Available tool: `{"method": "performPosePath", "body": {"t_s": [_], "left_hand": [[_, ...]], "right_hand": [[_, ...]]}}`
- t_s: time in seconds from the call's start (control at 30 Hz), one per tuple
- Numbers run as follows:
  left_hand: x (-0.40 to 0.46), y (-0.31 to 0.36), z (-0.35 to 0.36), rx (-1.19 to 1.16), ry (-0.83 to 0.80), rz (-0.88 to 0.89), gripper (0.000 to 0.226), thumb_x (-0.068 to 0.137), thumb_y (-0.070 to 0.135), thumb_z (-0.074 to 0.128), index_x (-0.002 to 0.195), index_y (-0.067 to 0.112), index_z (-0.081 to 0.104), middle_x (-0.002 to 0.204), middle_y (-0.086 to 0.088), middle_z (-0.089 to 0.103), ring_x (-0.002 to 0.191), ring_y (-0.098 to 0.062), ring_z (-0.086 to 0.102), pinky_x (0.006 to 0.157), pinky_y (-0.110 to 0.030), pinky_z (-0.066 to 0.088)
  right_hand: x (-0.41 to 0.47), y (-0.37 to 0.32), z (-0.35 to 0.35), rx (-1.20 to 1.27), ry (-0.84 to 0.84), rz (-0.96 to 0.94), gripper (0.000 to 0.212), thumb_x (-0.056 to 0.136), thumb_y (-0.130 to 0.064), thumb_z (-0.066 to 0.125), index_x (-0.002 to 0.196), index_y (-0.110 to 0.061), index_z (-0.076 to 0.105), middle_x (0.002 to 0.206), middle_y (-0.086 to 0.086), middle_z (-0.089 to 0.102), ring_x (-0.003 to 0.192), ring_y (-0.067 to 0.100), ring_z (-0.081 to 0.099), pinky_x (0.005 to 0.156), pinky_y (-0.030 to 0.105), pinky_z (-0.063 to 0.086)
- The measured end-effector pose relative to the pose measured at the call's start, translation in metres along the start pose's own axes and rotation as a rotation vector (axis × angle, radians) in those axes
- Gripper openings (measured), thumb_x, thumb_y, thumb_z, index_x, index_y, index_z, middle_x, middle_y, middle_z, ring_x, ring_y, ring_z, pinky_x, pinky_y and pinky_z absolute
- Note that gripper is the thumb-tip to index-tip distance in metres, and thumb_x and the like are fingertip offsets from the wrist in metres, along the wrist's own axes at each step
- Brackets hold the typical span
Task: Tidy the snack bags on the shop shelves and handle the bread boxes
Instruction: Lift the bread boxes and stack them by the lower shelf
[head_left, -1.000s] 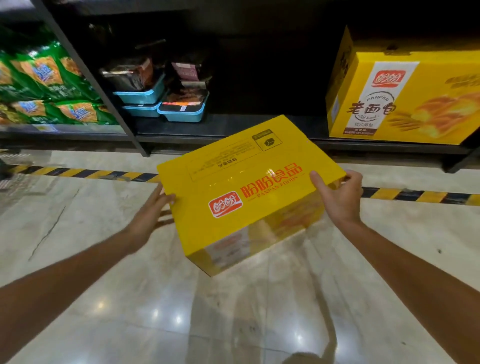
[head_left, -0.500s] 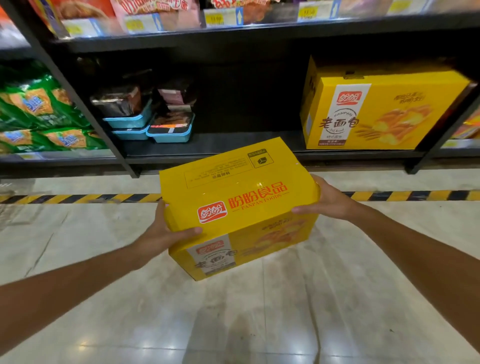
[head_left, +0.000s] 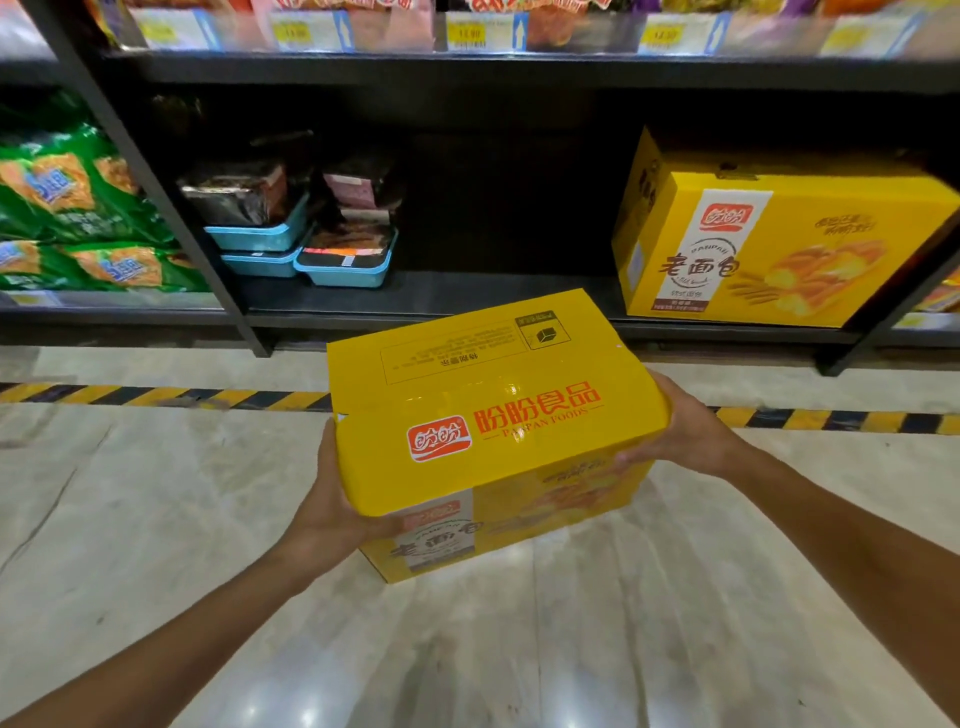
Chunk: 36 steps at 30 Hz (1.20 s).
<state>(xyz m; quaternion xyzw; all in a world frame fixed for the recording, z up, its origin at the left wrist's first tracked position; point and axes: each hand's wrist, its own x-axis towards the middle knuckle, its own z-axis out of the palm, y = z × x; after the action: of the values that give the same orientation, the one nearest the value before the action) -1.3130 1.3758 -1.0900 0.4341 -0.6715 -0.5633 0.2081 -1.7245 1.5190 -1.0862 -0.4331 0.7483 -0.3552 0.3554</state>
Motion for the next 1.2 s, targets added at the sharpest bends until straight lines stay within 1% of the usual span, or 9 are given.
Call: {"method": "performPosePath", "body": {"t_s": [0.1,0.37,0.47,0.6,0.7,0.8,0.93,1.03,1.2], "left_hand": [[0.008,0.003,-0.014,0.023,-0.015,-0.035,0.143,0.043,0.046,0.103,0.150,0.063,0.010,0.139,0.028,0.047,0.125,-0.006,0.054,0.080,-0.026,0.058],[0.024,0.028,-0.036,0.121,-0.066,-0.028,0.136,0.054,0.028,0.096,0.155,0.052,0.008,0.139,0.021,0.047,0.127,-0.018,0.053,0.080,-0.029,0.057],[0.040,0.052,-0.047,0.173,-0.090,0.056,0.142,0.052,0.038,0.099,0.158,0.052,0.007,0.144,0.026,0.046,0.127,-0.008,0.055,0.085,-0.036,0.059],[0.072,0.100,-0.060,0.282,-0.100,0.214,0.130,0.059,0.021,0.091,0.154,0.055,0.008,0.121,0.053,0.047,0.112,0.021,0.053,0.074,-0.020,0.057],[0.105,0.132,-0.070,0.353,-0.068,0.258,0.136,0.068,0.011,0.091,0.160,0.048,-0.002,0.141,0.029,0.040,0.126,-0.004,0.047,0.091,-0.031,0.051],[0.142,0.151,-0.075,0.359,-0.079,0.282,0.135,0.069,0.008,0.091,0.161,0.046,0.000,0.136,0.032,0.039,0.133,-0.010,0.041,0.098,-0.036,0.050],[0.183,0.157,-0.070,0.315,-0.147,0.196,0.143,0.056,0.022,0.101,0.159,0.049,0.005,0.147,0.016,0.041,0.140,-0.021,0.042,0.109,-0.059,0.046],[0.204,0.140,-0.070,0.214,-0.163,0.148,0.144,0.046,0.028,0.101,0.157,0.050,0.013,0.133,0.022,0.055,0.127,-0.017,0.055,0.096,-0.050,0.055],[0.232,0.139,-0.074,0.183,-0.090,0.178,0.106,0.070,0.005,0.087,0.143,0.051,0.025,0.123,0.024,0.056,0.110,-0.004,0.059,0.090,-0.040,0.054]], "right_hand": [[-0.004,-0.003,0.000,0.005,0.031,0.007,0.128,0.042,-0.037,0.101,0.153,-0.032,0.039,0.137,-0.007,0.058,0.131,0.021,0.053,0.104,0.048,0.052],[-0.022,-0.031,-0.017,-0.050,0.152,-0.115,0.112,0.051,-0.028,0.100,0.149,-0.031,0.046,0.125,-0.013,0.062,0.122,0.014,0.057,0.093,0.029,0.049],[-0.027,-0.043,-0.026,-0.042,0.215,-0.170,0.116,0.049,-0.034,0.097,0.153,-0.029,0.043,0.127,-0.013,0.063,0.121,0.012,0.058,0.094,0.030,0.050],[-0.023,-0.058,-0.033,-0.016,0.369,-0.232,0.115,0.051,-0.032,0.096,0.153,-0.027,0.043,0.120,-0.030,0.057,0.122,0.002,0.053,0.099,0.026,0.047],[-0.007,-0.069,-0.039,-0.011,0.479,-0.240,0.116,0.056,-0.032,0.097,0.156,-0.023,0.040,0.134,-0.018,0.055,0.131,0.002,0.045,0.107,0.023,0.038],[0.023,-0.080,-0.042,0.019,0.527,-0.221,0.123,0.053,-0.042,0.094,0.159,-0.020,0.036,0.155,-0.001,0.047,0.146,0.017,0.038,0.120,0.036,0.036],[0.053,-0.084,-0.031,0.128,0.543,-0.178,0.118,0.058,-0.031,0.094,0.159,-0.019,0.034,0.157,-0.005,0.039,0.150,0.012,0.026,0.126,0.043,0.027],[0.072,-0.080,-0.028,0.103,0.528,-0.162,0.117,0.059,-0.040,0.092,0.159,-0.021,0.035,0.156,-0.006,0.044,0.148,0.013,0.031,0.124,0.043,0.031],[0.097,-0.076,-0.029,0.132,0.597,-0.179,0.108,0.068,-0.046,0.088,0.159,-0.030,0.032,0.153,-0.011,0.044,0.144,0.011,0.038,0.120,0.046,0.039]]}}
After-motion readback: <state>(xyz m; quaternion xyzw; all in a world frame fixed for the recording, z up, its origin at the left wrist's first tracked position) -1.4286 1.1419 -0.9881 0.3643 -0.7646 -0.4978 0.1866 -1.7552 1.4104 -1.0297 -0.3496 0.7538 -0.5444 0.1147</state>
